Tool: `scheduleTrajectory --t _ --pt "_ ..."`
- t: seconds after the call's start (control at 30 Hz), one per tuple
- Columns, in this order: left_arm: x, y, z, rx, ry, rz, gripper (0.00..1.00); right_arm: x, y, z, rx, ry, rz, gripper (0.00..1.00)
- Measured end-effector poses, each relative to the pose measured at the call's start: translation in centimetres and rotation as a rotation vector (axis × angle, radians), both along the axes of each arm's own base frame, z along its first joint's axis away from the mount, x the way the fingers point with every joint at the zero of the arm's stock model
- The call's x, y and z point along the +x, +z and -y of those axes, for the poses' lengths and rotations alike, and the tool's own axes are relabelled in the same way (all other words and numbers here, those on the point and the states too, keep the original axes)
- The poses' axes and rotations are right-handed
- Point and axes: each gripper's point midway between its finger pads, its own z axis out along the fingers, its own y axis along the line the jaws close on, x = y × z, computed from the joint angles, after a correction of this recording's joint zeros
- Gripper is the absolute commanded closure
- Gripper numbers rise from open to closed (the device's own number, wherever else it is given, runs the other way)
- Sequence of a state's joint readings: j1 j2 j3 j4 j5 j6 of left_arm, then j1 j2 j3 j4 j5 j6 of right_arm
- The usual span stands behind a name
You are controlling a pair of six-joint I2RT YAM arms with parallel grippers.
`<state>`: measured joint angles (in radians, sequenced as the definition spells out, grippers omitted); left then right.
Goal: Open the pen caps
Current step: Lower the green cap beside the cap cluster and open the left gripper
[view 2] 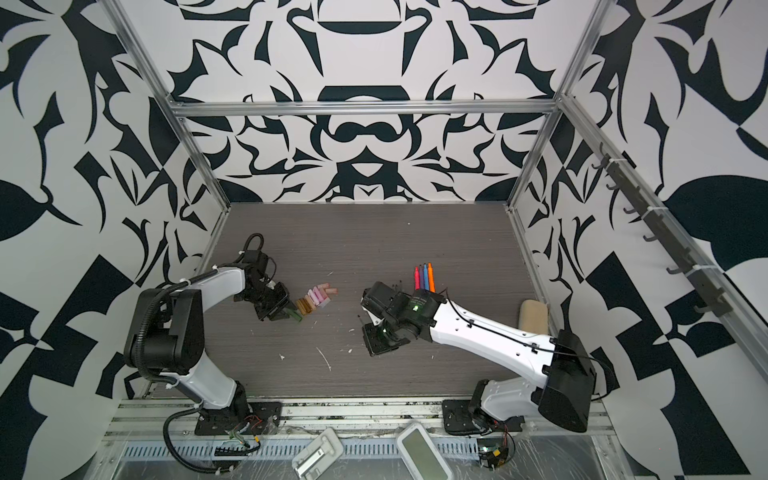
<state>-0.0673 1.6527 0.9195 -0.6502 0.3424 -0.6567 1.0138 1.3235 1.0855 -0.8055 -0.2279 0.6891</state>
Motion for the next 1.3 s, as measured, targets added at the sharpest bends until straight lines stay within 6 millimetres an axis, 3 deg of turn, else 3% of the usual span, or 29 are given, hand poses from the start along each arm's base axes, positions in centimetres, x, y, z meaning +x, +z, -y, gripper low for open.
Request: scheduleTrajectory --t 0.1,0.2,0.27,0.3,0.5,0.77,1.3 --pt "0.1 0.8 0.0 0.001 0.002 0.024 0.71 0.1 0.1 -0.2 0.008 -0.003 0.003 1.0" --pt "0.3 1.6 -0.1 0.003 0.011 0.049 0.84 0.2 0.2 -0.3 0.016 -0.007 0.006 1.0" --pt "0.3 2.2 -0.1 0.002 0.02 0.065 0.99 0.3 0.1 -0.4 0.02 -0.01 0.007 1.0" --pt "0.3 2.4 -0.1 0.003 0.016 0.072 1.0 0.3 0.0 -0.4 0.021 -0.011 0.007 1.0" --pt "-1.1 2.1 -0.3 0.007 0.017 0.06 1.0 0.1 -1.0 -0.2 0.011 -0.02 -0.005 1.0" --pt "-3.2 0.6 -0.4 0.013 0.017 0.0 1.0 0.2 -0.9 -0.4 0.021 -0.02 0.001 1.0" --pt "-3.0 -1.2 -0.4 0.011 0.019 -0.041 1.0 0.2 -1.0 -0.4 0.02 -0.025 -0.001 1.0"
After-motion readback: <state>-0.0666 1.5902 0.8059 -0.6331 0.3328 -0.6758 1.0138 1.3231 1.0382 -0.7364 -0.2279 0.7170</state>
